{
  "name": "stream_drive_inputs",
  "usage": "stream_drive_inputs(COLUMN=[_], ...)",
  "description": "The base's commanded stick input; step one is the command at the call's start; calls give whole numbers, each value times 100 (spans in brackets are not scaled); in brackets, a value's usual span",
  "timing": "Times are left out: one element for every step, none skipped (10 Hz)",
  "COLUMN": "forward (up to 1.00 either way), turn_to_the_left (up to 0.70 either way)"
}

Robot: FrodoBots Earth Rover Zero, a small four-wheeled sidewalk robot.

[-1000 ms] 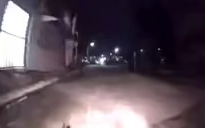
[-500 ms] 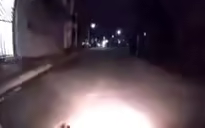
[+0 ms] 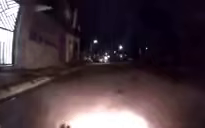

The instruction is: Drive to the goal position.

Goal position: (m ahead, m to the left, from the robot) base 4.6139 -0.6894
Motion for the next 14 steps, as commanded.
stream_drive_inputs(forward=[100, 100, 100, 100, 100, 100, 100, 100, 100, 100, 100, 100, 100, 100], turn_to_the_left=[0, 0, 0, 0, 0, 0, 0, 0, 0, 0, 0, 0, 0, 0])
